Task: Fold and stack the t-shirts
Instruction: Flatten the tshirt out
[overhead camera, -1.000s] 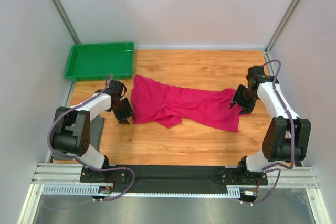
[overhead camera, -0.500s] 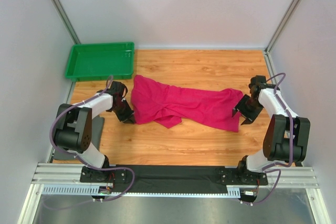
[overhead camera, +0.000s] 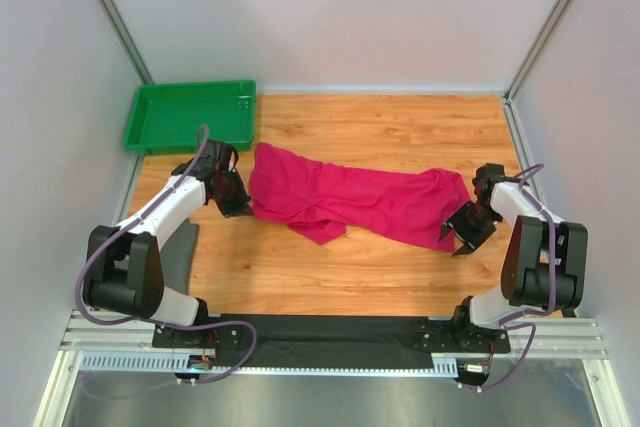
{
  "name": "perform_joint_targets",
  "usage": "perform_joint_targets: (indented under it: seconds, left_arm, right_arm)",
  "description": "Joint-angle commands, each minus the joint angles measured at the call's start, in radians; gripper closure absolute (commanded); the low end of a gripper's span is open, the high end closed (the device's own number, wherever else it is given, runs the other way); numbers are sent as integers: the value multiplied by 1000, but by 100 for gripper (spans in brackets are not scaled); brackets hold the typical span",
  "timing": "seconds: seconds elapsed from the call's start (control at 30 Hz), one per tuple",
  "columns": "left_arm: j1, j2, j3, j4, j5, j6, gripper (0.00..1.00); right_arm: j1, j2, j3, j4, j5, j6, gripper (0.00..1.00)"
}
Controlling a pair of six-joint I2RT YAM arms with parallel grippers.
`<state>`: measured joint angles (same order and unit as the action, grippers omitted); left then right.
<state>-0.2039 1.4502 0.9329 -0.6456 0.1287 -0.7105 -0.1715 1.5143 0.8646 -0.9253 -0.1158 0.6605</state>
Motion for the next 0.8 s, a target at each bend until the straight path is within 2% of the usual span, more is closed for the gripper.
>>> perform_joint_targets:
  seconds: [0.0, 0.23, 0.37, 0.4, 0.47, 0.5, 0.53, 0.63, 0.73, 0.77]
  left_arm:
    - [-9, -43, 40, -37, -32, 46, 100]
    - [-11, -65, 35, -32, -8, 48, 100]
    - [-12, -83, 37, -32, -1, 49, 100]
    - [-12, -88, 41, -34, -6, 52, 100]
    - [-14, -112, 40, -28, -11, 54, 100]
    - [-14, -122, 34, -22, -12, 55, 100]
    - [-14, -138, 32, -11, -11, 57, 100]
    - [-14, -171, 53, -12, -14, 74, 100]
    - [-14, -212, 116, -6, -26, 109, 100]
    - [-14, -218, 166, 6, -34, 117, 100]
  right_arm:
    - [-3, -48, -44, 39, 7, 59, 49]
    - [-5, -6, -72, 121, 31, 93, 50]
    - [-16, 44, -59, 138, 67, 82, 56]
    - [-17, 49, -64, 157, 64, 80, 69]
    - [-17, 53, -79, 180, 70, 83, 81]
    - [-17, 67, -79, 201, 73, 83, 95]
    - [-19, 76, -73, 207, 77, 77, 100]
    - [-17, 109, -10, 181, 84, 45, 100]
    - [-17, 51, 88, 120, 93, 37, 100]
    - [-17, 9, 170, 83, 114, 50, 100]
